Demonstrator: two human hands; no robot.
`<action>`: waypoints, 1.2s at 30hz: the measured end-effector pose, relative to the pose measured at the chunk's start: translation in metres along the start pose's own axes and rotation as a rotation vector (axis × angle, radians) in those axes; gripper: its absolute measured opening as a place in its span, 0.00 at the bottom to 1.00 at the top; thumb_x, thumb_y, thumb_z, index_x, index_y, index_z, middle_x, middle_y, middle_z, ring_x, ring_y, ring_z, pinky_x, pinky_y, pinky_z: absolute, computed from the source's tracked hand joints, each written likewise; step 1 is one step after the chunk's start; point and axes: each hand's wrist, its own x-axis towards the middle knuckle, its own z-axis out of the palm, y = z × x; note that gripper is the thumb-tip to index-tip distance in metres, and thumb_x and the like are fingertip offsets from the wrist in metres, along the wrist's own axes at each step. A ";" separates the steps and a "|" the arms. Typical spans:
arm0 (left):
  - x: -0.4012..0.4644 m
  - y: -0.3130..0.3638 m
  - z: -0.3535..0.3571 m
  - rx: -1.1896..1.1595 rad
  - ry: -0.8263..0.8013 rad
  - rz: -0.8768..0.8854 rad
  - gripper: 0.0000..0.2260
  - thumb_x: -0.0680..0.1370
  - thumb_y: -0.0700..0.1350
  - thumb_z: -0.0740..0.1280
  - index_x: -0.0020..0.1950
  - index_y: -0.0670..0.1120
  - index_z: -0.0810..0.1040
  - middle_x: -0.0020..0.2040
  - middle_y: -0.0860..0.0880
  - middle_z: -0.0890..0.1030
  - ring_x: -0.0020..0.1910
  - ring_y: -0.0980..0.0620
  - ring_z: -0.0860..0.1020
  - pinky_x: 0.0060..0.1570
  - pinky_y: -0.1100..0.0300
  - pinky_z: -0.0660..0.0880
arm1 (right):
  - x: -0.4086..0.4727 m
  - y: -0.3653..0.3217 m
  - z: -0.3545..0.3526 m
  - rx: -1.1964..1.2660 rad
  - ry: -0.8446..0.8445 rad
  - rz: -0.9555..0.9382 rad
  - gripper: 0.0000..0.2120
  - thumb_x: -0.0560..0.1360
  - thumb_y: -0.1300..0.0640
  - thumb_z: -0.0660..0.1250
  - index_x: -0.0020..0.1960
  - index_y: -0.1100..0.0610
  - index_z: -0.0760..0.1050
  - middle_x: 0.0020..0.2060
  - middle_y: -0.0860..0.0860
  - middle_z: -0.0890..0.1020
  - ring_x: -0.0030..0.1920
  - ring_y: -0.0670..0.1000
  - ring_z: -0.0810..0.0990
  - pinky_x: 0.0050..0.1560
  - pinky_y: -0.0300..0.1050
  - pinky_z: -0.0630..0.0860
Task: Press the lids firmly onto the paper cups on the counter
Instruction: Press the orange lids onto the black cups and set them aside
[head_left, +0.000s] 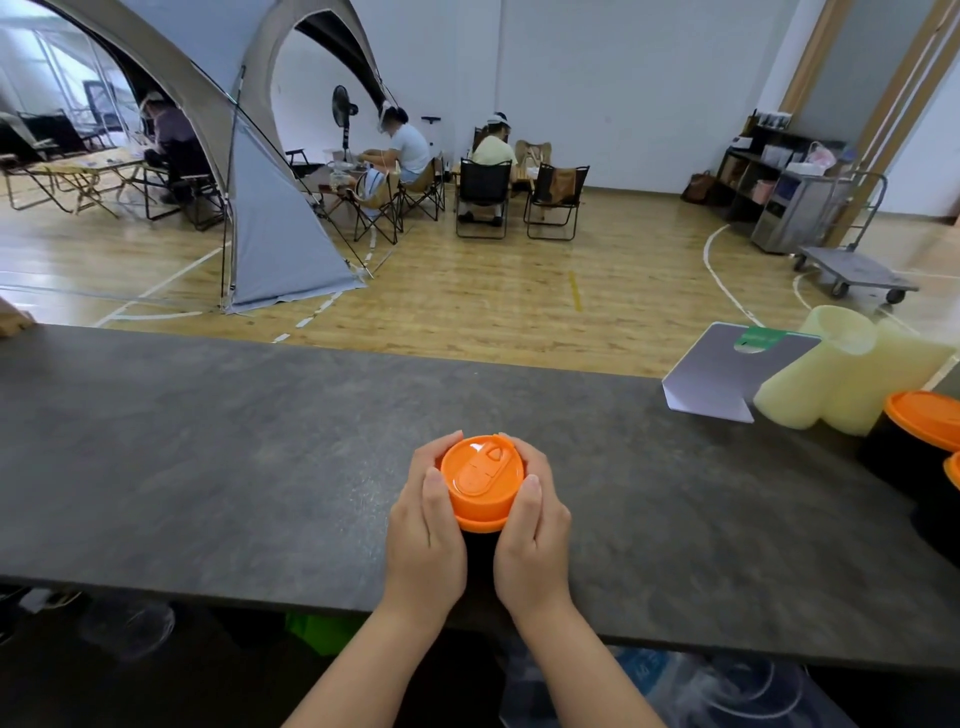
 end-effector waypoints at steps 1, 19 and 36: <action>0.000 0.000 0.000 -0.005 -0.001 -0.001 0.19 0.81 0.61 0.48 0.64 0.61 0.72 0.58 0.63 0.79 0.57 0.57 0.80 0.54 0.52 0.81 | 0.000 0.000 -0.001 0.001 -0.005 0.001 0.21 0.79 0.42 0.47 0.64 0.47 0.71 0.54 0.40 0.80 0.55 0.37 0.80 0.49 0.27 0.74; 0.002 0.010 0.006 -0.079 0.088 -0.013 0.21 0.77 0.56 0.54 0.61 0.45 0.76 0.54 0.52 0.83 0.52 0.49 0.83 0.47 0.63 0.78 | 0.002 0.014 -0.002 -0.007 -0.074 0.024 0.19 0.79 0.40 0.45 0.63 0.39 0.69 0.55 0.41 0.81 0.53 0.40 0.81 0.48 0.35 0.79; -0.061 0.062 -0.067 -0.227 0.061 -0.317 0.19 0.86 0.54 0.49 0.77 0.60 0.56 0.68 0.59 0.69 0.62 0.65 0.72 0.58 0.69 0.68 | -0.056 -0.059 0.036 0.077 0.041 0.232 0.17 0.81 0.45 0.50 0.60 0.45 0.75 0.52 0.42 0.81 0.52 0.42 0.79 0.50 0.32 0.74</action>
